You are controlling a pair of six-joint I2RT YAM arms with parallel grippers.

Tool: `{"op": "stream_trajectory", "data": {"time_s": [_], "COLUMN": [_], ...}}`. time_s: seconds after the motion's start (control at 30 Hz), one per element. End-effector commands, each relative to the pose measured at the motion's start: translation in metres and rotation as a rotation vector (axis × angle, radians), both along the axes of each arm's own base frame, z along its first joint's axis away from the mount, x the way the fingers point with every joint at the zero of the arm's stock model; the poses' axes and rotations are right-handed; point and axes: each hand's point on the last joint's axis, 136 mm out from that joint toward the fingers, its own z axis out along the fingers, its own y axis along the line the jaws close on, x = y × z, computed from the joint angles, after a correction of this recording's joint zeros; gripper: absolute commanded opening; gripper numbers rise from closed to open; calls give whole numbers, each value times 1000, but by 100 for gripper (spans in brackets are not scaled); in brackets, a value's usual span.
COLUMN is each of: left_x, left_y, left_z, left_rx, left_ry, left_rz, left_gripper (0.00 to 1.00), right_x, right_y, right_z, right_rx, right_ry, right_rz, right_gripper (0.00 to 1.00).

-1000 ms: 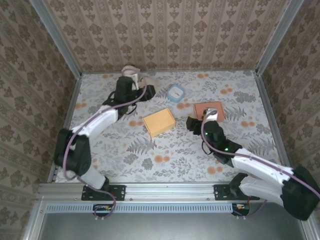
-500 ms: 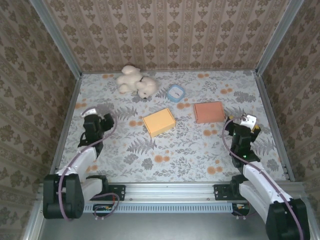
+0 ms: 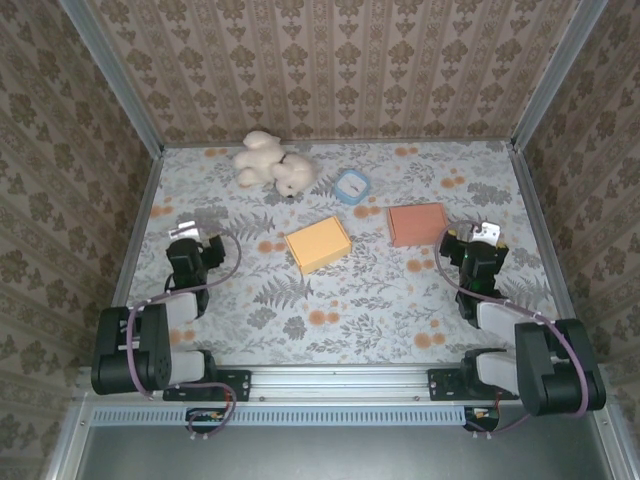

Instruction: Fold the paper box

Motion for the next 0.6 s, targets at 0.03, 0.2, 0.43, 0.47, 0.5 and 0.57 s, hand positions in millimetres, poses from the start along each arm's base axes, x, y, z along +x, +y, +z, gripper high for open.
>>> {"op": "stream_trajectory", "data": {"time_s": [0.03,0.2,0.43,0.47,0.5,0.57], "left_x": [24,34,41,41,41,41], "left_y": [-31,-31,-16,-16,-17,-17], "left_z": [12,5,4,4,4,5], "left_rx": [111,119,142,145,145,144], "left_ry": [-173,-94,-42,-42,-44,-45], "left_rz": [-194,-191,-70,-69,-71,-72], "left_gripper": [85,87,100,100,100,100], "right_x": [25,39,61,61,61,61], "right_y": [16,37,36,38,38,40], "right_z": [29,3,-7,-8,-8,-8], "right_rx": [4,10,16,4,2,-5], "right_ry": [-135,-158,-11,-9,1,2], "right_rz": [117,253,231,234,236,239], "right_gripper": [100,100,100,100,100,100]}}
